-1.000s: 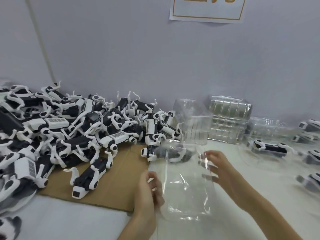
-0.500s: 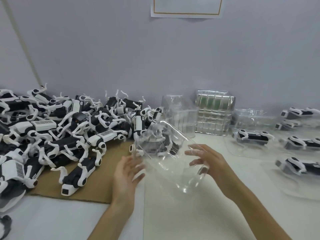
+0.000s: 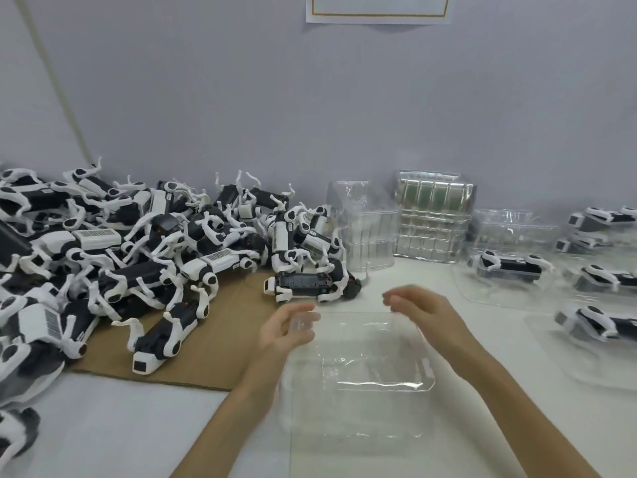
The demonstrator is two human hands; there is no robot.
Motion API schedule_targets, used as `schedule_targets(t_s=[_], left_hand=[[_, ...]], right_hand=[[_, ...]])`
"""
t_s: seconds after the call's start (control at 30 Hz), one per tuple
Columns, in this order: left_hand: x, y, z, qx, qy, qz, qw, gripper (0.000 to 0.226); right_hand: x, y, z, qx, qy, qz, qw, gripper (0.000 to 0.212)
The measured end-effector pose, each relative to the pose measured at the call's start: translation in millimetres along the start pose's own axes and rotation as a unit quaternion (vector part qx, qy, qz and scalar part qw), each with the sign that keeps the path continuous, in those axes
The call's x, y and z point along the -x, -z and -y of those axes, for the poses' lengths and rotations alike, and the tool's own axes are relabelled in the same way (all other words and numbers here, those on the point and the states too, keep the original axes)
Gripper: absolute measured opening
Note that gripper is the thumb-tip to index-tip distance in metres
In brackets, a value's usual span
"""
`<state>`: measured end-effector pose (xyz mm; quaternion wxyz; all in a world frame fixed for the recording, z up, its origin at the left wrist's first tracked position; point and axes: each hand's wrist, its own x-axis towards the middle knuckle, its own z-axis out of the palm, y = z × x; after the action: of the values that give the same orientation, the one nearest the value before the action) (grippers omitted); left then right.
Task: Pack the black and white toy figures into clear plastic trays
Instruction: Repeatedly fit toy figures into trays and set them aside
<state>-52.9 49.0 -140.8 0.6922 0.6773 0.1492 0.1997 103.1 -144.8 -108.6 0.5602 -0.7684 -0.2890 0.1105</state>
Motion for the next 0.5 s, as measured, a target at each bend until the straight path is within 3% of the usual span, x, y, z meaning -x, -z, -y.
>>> schedule_targets(t_s=[0.07,0.17,0.23,0.3,0.4,0.5], left_hand=[[-2,2,2,0.01,-0.002,-0.017,1.0,0.046],[-5,3,6,0.016,0.006,-0.025,1.0,0.044],[-6,4,7,0.015,0.007,-0.03,0.999,0.044],[-6,5,6,0.015,0.011,-0.035,0.999,0.042],[-5,5,4,0.008,0.014,-0.028,0.999,0.041],[-6,5,3,0.0,0.016,-0.021,1.0,0.04]], right_hand=[[-13,-5,20,-0.004,0.048,-0.036,0.998,0.011],[-42,-32,57,0.043,0.097,0.057,0.993,0.016],[-62,-59,70,0.139,0.127,0.117,0.975,0.027],[-80,-84,71,0.283,0.154,0.15,0.935,0.04],[-99,-108,56,0.501,0.16,0.182,0.831,0.046],[-110,-118,41,0.568,0.135,0.185,0.791,0.06]])
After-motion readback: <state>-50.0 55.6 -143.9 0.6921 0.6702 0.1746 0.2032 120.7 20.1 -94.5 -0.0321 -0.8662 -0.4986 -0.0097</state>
